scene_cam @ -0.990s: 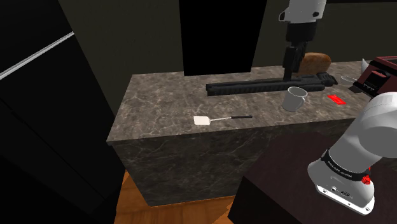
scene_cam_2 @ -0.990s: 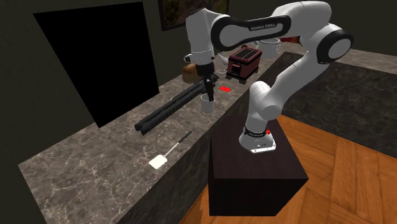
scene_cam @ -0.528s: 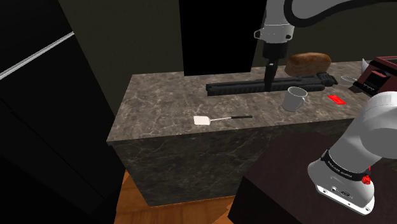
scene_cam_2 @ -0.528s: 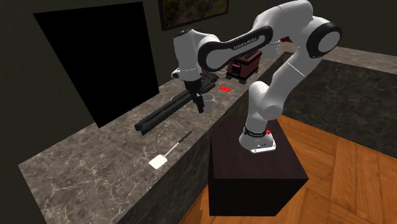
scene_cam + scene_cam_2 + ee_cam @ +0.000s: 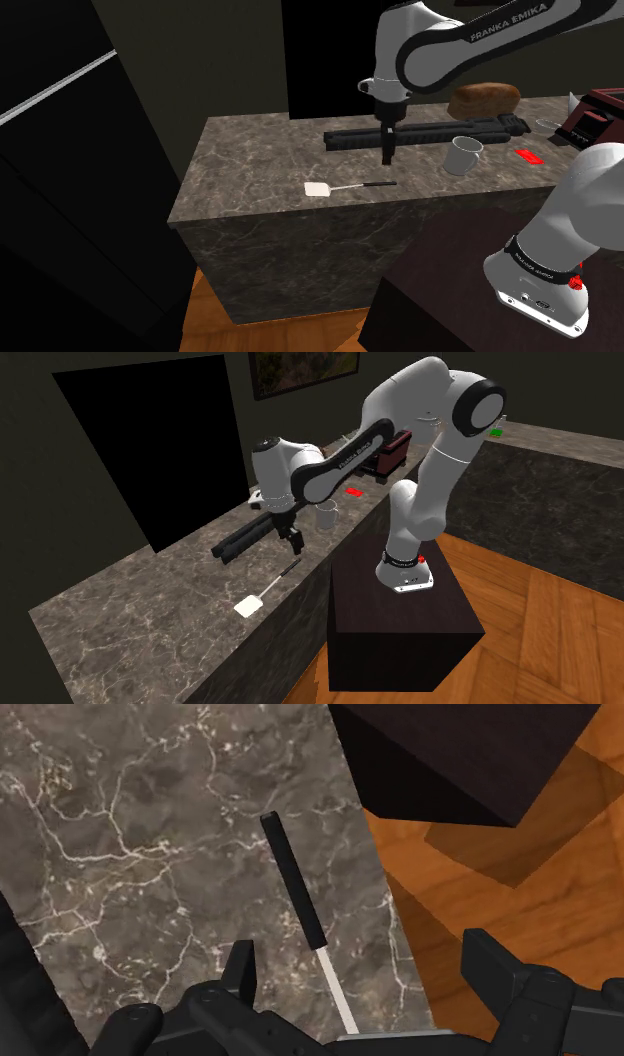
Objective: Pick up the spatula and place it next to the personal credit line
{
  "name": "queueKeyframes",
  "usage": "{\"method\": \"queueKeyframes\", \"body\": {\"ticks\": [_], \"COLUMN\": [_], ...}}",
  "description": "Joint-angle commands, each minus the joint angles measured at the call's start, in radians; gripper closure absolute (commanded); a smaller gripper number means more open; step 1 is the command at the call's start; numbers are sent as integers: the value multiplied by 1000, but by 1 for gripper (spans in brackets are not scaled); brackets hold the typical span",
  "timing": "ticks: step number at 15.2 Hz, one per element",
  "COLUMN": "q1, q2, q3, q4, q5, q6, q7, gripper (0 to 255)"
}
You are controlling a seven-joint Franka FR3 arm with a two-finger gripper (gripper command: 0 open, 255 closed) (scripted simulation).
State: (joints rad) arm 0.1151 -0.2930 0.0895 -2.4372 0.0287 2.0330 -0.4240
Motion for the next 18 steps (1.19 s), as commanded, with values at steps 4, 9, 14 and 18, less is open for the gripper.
{"method": "queueKeyframes", "body": {"ticks": [4,9,14,18], "q1": [30,50,48,48], "q2": [169,300,347,362], "q3": [25,45,43,42], "q4": [36,76,52,46], "q5": [-40,-82,-95,-100], "q6": [166,281,350,372], "q7": [-98,-151,-142,-139], "gripper": [0,0,0,0]}}
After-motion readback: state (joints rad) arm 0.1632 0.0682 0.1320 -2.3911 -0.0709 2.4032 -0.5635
